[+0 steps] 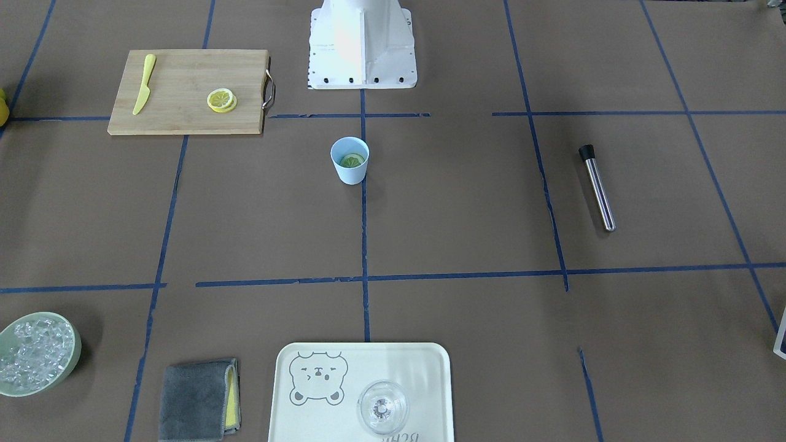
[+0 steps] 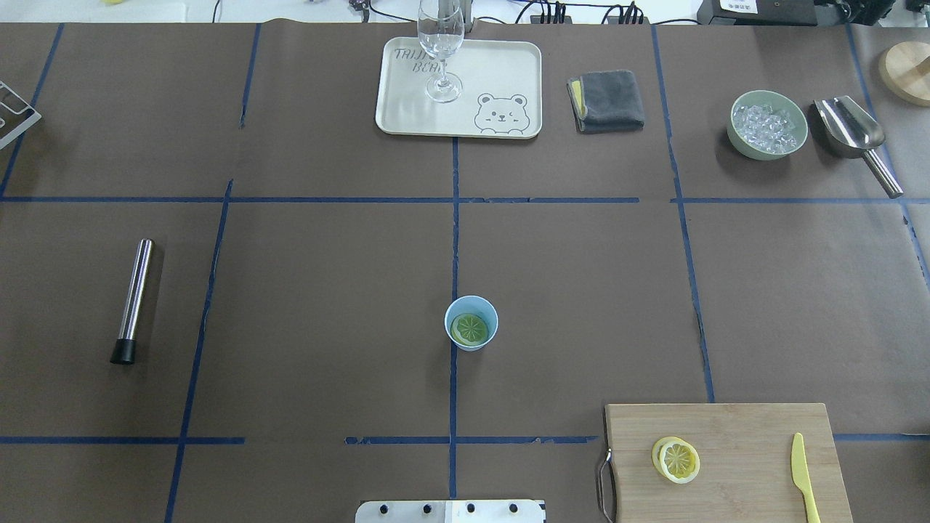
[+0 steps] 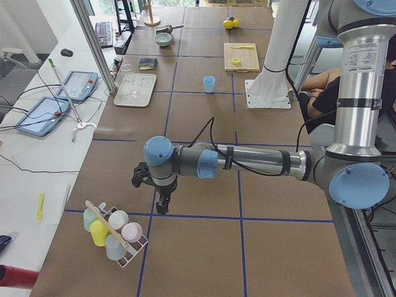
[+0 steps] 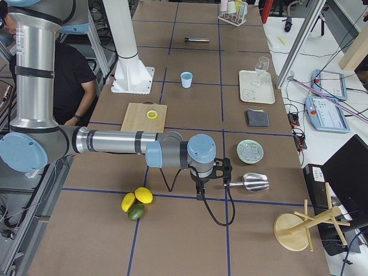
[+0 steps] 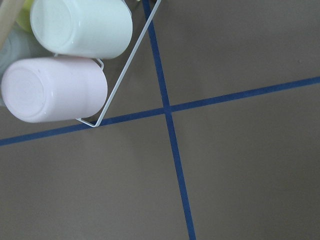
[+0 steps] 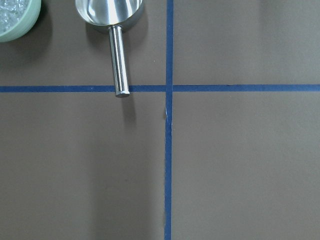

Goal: Squeeze lemon into cup

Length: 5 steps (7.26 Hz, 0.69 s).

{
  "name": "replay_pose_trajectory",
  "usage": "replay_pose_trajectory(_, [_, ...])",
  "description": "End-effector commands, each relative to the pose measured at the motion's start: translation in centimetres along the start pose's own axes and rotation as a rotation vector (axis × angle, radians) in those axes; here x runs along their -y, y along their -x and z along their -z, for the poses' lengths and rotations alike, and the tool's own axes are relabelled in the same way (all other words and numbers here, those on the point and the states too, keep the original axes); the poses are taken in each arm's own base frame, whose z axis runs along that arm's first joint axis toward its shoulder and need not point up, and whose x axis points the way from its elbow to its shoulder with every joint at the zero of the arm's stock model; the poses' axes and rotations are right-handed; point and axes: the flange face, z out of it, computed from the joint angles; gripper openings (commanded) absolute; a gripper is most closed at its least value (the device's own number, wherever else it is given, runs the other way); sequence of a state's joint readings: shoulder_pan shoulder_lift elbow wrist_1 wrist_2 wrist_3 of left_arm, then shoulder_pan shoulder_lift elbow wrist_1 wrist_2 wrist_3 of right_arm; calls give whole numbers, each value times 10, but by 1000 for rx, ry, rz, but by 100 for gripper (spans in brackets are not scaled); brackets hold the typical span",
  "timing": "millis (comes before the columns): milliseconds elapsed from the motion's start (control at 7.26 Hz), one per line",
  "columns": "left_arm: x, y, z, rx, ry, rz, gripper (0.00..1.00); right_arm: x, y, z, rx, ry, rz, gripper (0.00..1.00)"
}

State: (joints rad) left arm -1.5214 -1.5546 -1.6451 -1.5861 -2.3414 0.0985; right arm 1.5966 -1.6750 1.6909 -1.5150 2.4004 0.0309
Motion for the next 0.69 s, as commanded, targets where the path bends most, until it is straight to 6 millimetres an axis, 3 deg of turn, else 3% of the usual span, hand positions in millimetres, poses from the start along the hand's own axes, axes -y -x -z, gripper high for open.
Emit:
replay_pose_trajectory(0, [-5, 3, -2, -6, 2, 8, 100, -7, -1, -2, 11, 6, -12, 100])
replay_pose_trajectory(551, [-4, 2, 1, -5, -2, 15, 100, -9, -1, -2, 9, 7, -17, 100])
